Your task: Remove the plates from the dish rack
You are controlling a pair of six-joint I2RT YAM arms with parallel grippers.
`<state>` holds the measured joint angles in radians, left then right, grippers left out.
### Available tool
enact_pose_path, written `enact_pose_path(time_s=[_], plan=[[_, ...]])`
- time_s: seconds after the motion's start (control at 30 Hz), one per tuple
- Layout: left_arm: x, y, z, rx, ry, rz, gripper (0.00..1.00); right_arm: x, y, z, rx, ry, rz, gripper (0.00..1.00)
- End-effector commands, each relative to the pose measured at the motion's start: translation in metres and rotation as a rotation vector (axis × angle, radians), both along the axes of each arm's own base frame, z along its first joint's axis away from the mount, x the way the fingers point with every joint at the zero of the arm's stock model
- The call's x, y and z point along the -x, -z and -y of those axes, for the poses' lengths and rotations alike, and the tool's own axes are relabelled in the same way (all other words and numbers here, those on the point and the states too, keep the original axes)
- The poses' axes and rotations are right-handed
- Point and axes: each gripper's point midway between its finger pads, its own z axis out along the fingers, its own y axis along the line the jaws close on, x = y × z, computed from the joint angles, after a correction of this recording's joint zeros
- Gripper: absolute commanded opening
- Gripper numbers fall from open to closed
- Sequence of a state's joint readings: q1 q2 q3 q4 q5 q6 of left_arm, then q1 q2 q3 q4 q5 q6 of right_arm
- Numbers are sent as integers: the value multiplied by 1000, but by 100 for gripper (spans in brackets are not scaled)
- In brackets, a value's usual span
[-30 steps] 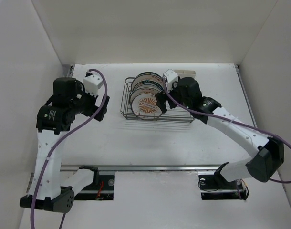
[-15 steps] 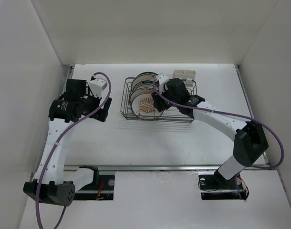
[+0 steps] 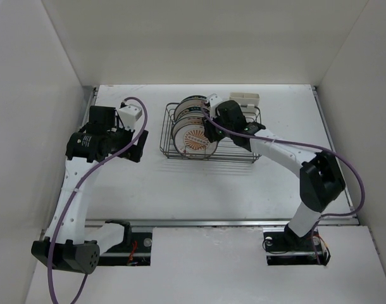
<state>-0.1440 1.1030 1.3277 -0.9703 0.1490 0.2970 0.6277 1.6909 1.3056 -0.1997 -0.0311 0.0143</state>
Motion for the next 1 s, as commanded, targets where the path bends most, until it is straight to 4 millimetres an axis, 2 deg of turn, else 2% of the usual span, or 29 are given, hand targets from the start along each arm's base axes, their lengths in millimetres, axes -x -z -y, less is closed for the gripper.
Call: enact_pose_path(time_s=[0.0, 0.1, 0.13, 0.2, 0.23, 0.27, 0.4, 0.6, 0.67, 0.73, 0.8, 0.83, 0.93, 0.97], plan=[[2, -3, -2, -1, -20, 16, 100, -22, -23, -9, -57, 25, 63, 43], [2, -3, -2, -1, -20, 16, 100, -20, -23, -11, -61, 15, 60, 30], [4, -1, -3, -3, -20, 7, 100, -18, -29, -12, -74, 5, 67, 20], [3, -5, -3, -1, -20, 16, 100, -15, -47, -10, -96, 4, 97, 12], [3, -5, -3, -1, -20, 16, 100, -14, -50, -7, -94, 14, 104, 3], [3, -5, -3, -1, -20, 16, 100, -13, -54, -2, -84, 22, 116, 0], [6, -9, 1, 16, -6, 23, 100, -5, -94, 10, -77, 19, 192, 0], [8, -15, 8, 49, 32, 37, 100, 6, -159, 42, -40, 85, 305, 0], [9, -15, 12, 63, 44, 35, 100, 15, -191, 51, -79, 99, 361, 0], [10, -26, 18, 93, 69, 54, 100, 27, -207, 49, -117, 55, 377, 0], [10, -40, 26, 132, 104, 85, 100, 41, -209, 41, -152, -10, 349, 0], [10, -45, 30, 149, 119, 95, 100, 53, -209, 27, -188, -87, 326, 0], [15, -57, 46, 220, 188, 110, 100, 71, -194, 7, -236, -172, 248, 0], [14, -64, 50, 239, 207, 127, 100, 75, -177, 0, -243, -208, 199, 0]])
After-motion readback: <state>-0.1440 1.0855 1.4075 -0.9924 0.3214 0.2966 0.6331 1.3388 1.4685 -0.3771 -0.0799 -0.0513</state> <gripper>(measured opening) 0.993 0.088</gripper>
